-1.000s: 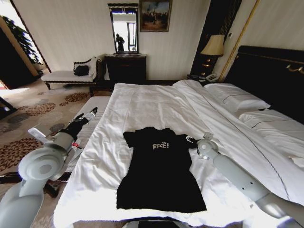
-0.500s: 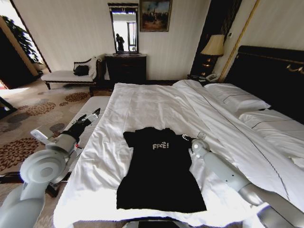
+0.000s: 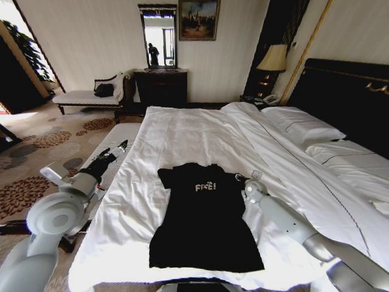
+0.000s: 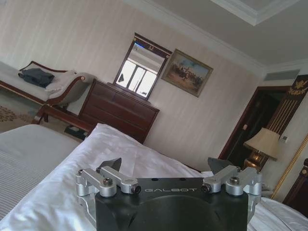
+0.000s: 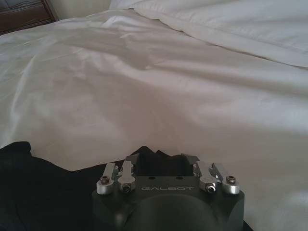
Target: Fold the clothes on the bed.
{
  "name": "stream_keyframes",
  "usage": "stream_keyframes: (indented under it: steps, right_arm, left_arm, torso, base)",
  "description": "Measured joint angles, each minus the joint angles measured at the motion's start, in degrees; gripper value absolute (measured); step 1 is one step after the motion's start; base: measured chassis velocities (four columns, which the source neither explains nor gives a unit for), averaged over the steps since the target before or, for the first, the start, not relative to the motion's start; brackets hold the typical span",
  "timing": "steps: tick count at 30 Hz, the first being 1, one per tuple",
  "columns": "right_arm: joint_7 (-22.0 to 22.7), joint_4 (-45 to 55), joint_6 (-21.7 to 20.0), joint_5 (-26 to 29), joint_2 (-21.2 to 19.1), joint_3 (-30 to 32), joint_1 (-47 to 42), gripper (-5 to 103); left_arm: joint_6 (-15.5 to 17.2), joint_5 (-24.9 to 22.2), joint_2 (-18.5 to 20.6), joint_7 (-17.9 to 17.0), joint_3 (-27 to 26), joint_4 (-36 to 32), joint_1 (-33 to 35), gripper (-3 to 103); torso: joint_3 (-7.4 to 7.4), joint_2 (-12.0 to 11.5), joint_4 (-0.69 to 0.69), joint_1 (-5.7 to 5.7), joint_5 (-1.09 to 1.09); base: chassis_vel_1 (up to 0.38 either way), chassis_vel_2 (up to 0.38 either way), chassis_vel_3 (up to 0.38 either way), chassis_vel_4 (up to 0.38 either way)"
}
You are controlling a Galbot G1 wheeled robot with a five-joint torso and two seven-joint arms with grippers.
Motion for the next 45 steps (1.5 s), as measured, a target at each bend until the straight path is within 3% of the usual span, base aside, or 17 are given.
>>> stream_keyframes:
  steps: [4,6,9,10,13,37,42,43,45]
  right_arm:
    - [-0.84,0.65,1.14,-0.09,-0.31,-0.02,-0.12,31]
    - [-1.12,0.86,1.45,-0.1,-0.42,-0.03,-0.18,31]
    - [-2.13,1.62,2.52,-0.12,-0.91,0.03,-0.4,15]
    - [-2.13,1.62,2.52,-0.12,-0.91,0.03,-0.4,15]
    - [-2.98,2.61,3.55,-0.12,-1.62,0.47,-0.7,2]
    - [-4.85,-0.61,8.82,-4.19,-4.87,4.05,-2.14,2]
    - [-3.59,0.61,9.3,-7.31,-5.14,4.31,-2.52,1]
    - [-3.16,1.52,9.55,-7.82,-5.46,4.77,-2.96,6]
    - [-2.68,2.27,9.57,-7.81,-5.76,5.14,-3.27,6]
  left_arm:
    - [-0.07,0.06,0.02,0.02,-0.15,0.04,0.08,100]
    - [-0.08,0.06,0.02,0.02,-0.17,0.04,0.1,100]
    - [-0.14,0.07,0.03,0.03,-0.25,0.04,0.12,100]
    - [-0.14,0.07,0.03,0.03,-0.25,0.04,0.12,100]
    - [-0.17,0.08,0.04,0.05,-0.44,0.05,0.31,100]
    - [-0.54,0.09,-0.89,0.25,-0.42,0.23,0.66,100]
    - [-0.68,0.17,-1.29,0.28,-0.45,0.14,1.27,100]
    - [-0.73,0.19,-1.38,0.32,-0.55,0.11,1.53,100]
    - [-0.78,0.19,-1.43,0.34,-0.66,0.1,1.7,100]
  torso:
    - [0.0,0.0,0.0,0.0,0.0]
    - [0.0,0.0,0.0,0.0,0.01]
    - [0.0,0.0,0.0,0.0,0.0]
    - [0.0,0.0,0.0,0.0,0.0]
    - [0.0,0.0,0.0,0.0,0.01]
    - [0.0,0.0,0.0,0.0,0.01]
    - [0.0,0.0,0.01,0.0,0.0]
    - [0.0,0.0,0.01,0.0,0.01]
    - [0.0,0.0,0.0,0.0,0.0]
  base:
    - [0.0,0.0,0.0,0.0]
    - [0.0,0.0,0.0,0.0]
    - [0.0,0.0,0.0,0.0]
    - [0.0,0.0,0.0,0.0]
    - [0.0,0.0,0.0,0.0]
    - [0.0,0.0,0.0,0.0]
    - [0.0,0.0,0.0,0.0]
    - [0.0,0.0,0.0,0.0]
    - [0.0,0.0,0.0,0.0]
